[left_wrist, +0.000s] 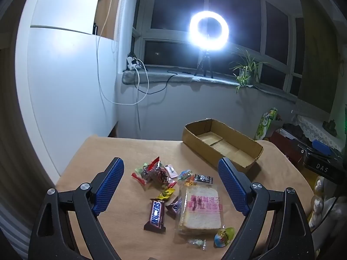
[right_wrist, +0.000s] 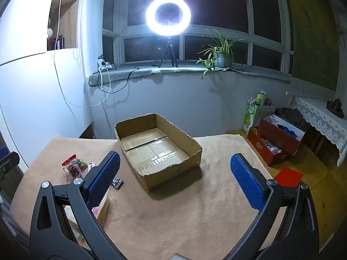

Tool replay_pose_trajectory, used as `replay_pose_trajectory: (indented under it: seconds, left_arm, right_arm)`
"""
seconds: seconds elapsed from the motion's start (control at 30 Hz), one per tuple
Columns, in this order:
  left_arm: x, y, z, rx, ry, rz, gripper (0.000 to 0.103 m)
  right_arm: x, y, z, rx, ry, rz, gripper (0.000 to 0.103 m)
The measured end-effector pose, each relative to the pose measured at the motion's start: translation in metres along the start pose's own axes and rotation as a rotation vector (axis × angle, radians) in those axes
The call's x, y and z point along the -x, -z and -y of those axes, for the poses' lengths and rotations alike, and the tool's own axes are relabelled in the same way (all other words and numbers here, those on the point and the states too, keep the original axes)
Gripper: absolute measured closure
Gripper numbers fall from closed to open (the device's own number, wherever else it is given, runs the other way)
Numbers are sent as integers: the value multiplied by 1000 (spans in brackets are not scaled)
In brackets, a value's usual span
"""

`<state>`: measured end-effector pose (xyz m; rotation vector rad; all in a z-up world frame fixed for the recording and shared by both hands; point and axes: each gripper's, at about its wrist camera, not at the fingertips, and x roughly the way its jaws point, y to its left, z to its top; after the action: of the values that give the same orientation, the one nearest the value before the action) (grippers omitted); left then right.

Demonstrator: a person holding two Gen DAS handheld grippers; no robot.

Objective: Organize snacks

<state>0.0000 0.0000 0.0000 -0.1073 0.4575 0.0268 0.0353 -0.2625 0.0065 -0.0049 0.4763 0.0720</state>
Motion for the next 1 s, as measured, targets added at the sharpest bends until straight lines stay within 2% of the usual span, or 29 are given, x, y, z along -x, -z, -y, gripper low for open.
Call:
replay_pose_trajectory:
  seconds: [1.0]
  left_arm:
    - [1, -3, 0, 16, 21, 4, 14]
  right_arm:
    - [-1, 0, -2, 1, 0, 0, 0]
